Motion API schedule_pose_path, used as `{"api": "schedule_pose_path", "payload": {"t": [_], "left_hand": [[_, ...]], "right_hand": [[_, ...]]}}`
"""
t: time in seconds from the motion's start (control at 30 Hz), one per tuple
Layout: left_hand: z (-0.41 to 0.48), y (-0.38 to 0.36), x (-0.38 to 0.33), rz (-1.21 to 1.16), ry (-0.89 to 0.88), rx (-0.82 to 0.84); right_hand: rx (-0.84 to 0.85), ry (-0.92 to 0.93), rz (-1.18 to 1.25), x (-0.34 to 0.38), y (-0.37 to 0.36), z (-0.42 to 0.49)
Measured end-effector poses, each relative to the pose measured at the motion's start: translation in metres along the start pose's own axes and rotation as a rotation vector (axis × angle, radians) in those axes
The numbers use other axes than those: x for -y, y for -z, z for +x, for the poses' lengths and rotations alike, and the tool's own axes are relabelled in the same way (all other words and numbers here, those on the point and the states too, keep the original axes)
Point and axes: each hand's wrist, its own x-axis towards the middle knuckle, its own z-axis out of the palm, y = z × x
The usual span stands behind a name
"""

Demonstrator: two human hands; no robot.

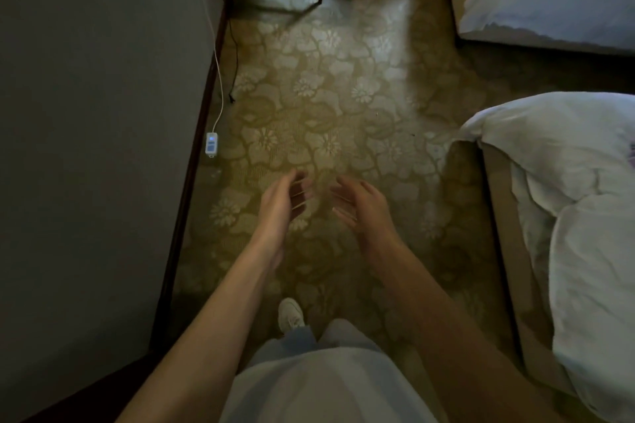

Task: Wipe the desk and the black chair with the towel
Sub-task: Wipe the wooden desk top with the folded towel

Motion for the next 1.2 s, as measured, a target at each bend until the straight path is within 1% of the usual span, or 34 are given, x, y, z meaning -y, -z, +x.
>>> {"api": "schedule_pose_path", "payload": {"t": [0.23,0.47,0.53,0.67,0.87,0.93,1.03,1.2], "left_hand": [[0.015,0.007,-0.032,-0.051,-0.082,0.030],[0.055,0.010,-0.073,-0.021,-0.101,0.030],[0.077,0.012,-0.092,-0.006,-0.125,0.029],[0.137,0.012,-0.139,-0.026,-0.149,-0.045],[0.235,-0.009,-0.220,-0.046,-0.144,-0.081],[0.269,-0.018,-0.248,-0.062,-0.165,-0.086],[0.303,-0.025,-0.283,-0.064,-0.161,-0.088],[0.366,-0.026,-0.336,-0.085,-0.172,-0.079]], "right_hand": [[0.006,0.021,0.062,0.008,-0.006,0.008],[-0.024,0.059,0.166,0.047,-0.029,0.048],[-0.017,0.082,0.184,0.067,-0.038,0.069],[0.004,0.123,0.208,0.112,-0.063,0.123],[0.035,0.112,0.205,0.202,-0.108,0.209],[0.064,0.139,0.165,0.236,-0.123,0.241],[0.064,0.160,0.135,0.278,-0.140,0.276],[0.085,0.159,0.154,0.334,-0.174,0.335]]}}
